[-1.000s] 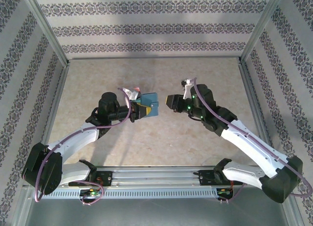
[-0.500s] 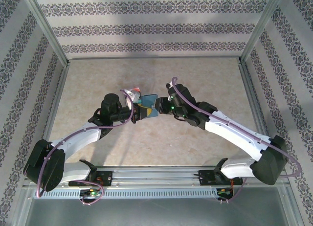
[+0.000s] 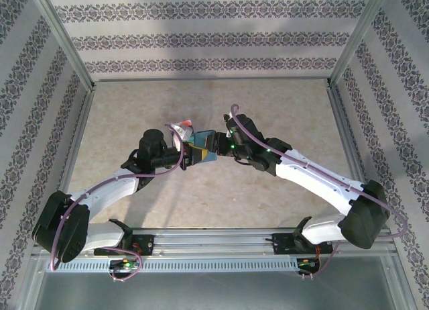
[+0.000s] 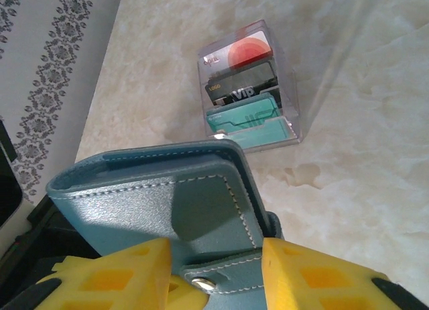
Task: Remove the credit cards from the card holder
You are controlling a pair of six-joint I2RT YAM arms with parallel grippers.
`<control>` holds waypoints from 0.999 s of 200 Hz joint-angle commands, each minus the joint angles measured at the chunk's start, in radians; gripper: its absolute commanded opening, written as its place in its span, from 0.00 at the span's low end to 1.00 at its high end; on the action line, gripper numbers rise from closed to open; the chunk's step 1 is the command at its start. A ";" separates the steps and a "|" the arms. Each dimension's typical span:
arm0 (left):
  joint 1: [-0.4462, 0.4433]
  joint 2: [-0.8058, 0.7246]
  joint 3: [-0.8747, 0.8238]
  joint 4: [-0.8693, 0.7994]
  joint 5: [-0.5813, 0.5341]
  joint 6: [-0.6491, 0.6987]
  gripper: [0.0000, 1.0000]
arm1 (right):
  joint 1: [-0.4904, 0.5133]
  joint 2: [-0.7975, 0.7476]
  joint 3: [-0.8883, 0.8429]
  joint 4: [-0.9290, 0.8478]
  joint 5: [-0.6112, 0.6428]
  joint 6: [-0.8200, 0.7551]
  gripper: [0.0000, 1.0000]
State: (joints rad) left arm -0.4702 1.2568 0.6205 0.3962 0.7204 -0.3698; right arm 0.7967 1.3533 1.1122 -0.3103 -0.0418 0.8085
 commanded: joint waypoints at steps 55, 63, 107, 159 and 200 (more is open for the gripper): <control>-0.022 -0.020 0.016 0.114 0.040 0.000 0.07 | 0.031 0.049 0.039 -0.048 -0.018 -0.023 0.45; -0.023 -0.023 0.016 0.115 0.042 0.003 0.07 | 0.032 0.055 0.039 -0.049 -0.017 -0.023 0.45; -0.025 -0.049 0.007 0.142 0.039 -0.004 0.04 | 0.030 0.081 0.038 -0.070 -0.013 -0.027 0.42; -0.027 -0.063 -0.001 0.189 0.007 -0.024 0.00 | 0.030 0.092 0.030 -0.091 -0.025 -0.031 0.44; -0.027 -0.073 -0.006 0.224 -0.020 -0.040 0.00 | 0.030 0.072 0.004 -0.100 -0.046 -0.040 0.36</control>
State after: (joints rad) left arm -0.4725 1.2354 0.5884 0.4114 0.6769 -0.3981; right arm 0.8097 1.4147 1.1400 -0.3332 -0.0429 0.7811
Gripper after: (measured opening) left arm 0.157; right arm 0.391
